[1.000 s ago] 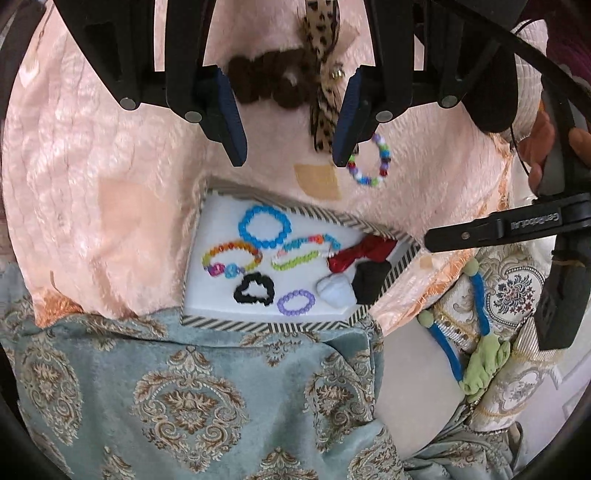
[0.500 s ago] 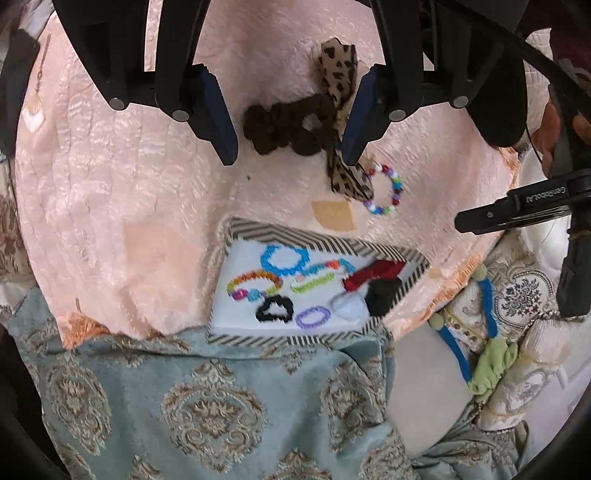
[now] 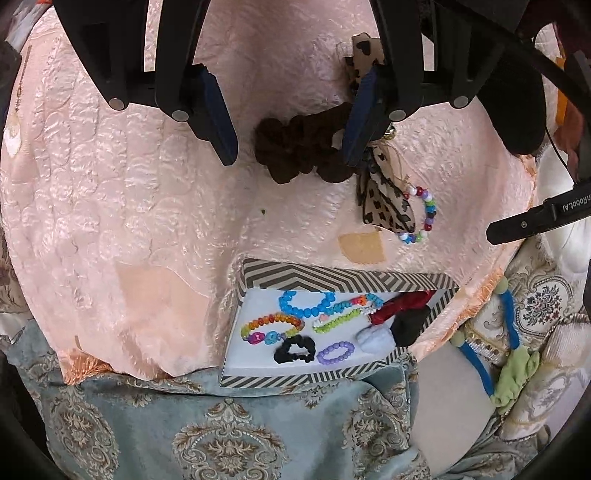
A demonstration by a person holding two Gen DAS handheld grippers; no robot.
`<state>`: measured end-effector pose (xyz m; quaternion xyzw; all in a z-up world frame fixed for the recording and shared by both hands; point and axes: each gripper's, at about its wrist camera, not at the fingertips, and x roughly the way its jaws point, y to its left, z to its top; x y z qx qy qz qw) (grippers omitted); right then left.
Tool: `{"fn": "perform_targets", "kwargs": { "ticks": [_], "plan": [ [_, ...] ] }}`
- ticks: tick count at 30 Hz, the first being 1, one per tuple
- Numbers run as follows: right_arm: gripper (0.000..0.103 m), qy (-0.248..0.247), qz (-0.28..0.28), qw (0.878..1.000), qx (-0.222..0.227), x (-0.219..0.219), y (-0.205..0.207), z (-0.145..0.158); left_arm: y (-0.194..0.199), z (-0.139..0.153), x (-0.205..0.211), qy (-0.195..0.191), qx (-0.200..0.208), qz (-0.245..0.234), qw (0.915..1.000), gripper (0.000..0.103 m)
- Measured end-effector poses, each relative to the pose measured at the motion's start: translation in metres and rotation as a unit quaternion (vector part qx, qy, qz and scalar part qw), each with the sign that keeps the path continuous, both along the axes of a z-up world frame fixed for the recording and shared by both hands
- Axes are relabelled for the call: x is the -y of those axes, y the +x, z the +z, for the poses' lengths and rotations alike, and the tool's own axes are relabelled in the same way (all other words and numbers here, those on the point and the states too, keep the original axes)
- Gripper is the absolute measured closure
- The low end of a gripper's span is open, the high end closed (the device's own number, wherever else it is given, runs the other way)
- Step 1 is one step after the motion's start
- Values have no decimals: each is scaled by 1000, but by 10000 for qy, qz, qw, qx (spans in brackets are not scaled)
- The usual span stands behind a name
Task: Organize jewelry
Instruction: 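Withdraw both tools from the tray toward the remaining jewelry, then grasp the multicolor bead bracelet with the left tool while the right tool grasps the leopard-print bow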
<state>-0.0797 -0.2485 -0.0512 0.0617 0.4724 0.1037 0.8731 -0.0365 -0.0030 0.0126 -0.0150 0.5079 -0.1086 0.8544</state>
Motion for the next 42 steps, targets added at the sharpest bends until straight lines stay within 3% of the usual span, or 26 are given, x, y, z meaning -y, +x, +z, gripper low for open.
{"fn": "perform_targets", "kwargs": {
  "ticks": [6, 11, 19, 20, 22, 23, 27, 42],
  "plan": [
    [47, 98, -81, 9999, -90, 3, 7, -13, 16, -25, -2, -280, -376, 113, 9988, 43],
    [47, 138, -37, 9999, -48, 3, 9, -21, 29, -49, 1, -117, -551, 244, 9981, 43],
    [70, 23, 99, 9998, 179, 3, 6, -23, 41, -71, 13, -72, -606, 237, 9979, 45],
    [74, 20, 106, 9997, 202, 3, 5, -22, 41, -71, 16, -1, -516, 204, 9985, 51],
    [81, 45, 121, 9995, 286, 4, 4, -17, 42, -72, 19, 135, -448, 155, 9988, 90],
    [85, 91, 139, 9992, 351, 5, 2, -13, 44, -72, 18, 92, -461, 141, 9988, 91],
    [87, 161, 206, 9978, 615, 5, -3, 7, 44, -64, 16, -130, -466, 58, 9988, 95],
    [90, 171, 342, 9907, 1308, 2, -1, 72, 37, 18, 14, -319, 321, -197, 9988, 95]
  ]
}}
